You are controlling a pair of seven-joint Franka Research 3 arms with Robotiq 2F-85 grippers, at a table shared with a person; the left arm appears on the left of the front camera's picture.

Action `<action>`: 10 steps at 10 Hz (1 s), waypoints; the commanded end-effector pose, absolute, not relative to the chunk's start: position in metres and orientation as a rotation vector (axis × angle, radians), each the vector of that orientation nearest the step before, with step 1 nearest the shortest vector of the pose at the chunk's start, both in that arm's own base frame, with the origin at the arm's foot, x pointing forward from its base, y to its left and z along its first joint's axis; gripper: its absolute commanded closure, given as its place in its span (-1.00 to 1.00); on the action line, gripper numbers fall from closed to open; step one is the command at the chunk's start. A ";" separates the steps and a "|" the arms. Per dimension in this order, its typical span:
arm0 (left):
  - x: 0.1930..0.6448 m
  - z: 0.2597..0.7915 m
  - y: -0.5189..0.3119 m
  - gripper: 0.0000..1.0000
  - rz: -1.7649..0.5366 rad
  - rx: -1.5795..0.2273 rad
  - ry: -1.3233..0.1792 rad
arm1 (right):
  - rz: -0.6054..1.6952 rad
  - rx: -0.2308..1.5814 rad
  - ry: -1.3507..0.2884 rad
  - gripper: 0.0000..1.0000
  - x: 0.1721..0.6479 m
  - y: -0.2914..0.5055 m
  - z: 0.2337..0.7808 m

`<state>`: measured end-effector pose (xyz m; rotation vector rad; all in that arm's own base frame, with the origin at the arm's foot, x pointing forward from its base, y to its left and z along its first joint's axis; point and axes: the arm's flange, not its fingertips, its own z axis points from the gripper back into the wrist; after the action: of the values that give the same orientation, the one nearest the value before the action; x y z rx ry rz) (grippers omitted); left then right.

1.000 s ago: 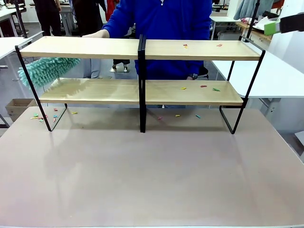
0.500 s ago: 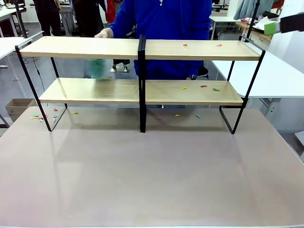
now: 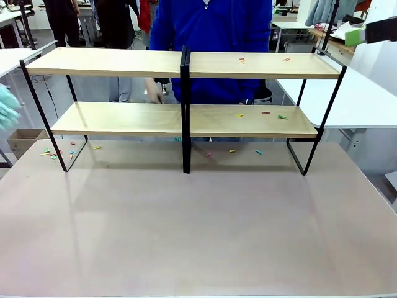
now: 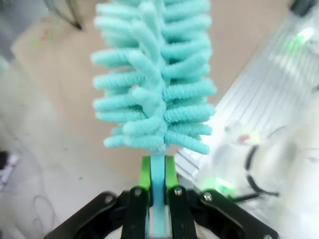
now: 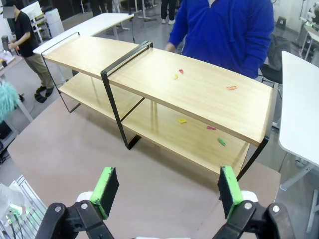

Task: Clean the shelves.
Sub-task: Clean a randomly selected level of the Shelf with the Duster.

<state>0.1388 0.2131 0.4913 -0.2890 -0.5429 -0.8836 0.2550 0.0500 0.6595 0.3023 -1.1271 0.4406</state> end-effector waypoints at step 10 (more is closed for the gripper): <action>0.324 0.360 -0.058 0.75 -0.947 -0.124 0.039 | 0.439 0.303 -1.127 -1.00 0.256 0.050 0.659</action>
<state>0.3527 -0.0651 0.3848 -0.1105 0.0192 -0.9634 0.2550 0.0501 0.6595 0.3021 -1.1268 0.4409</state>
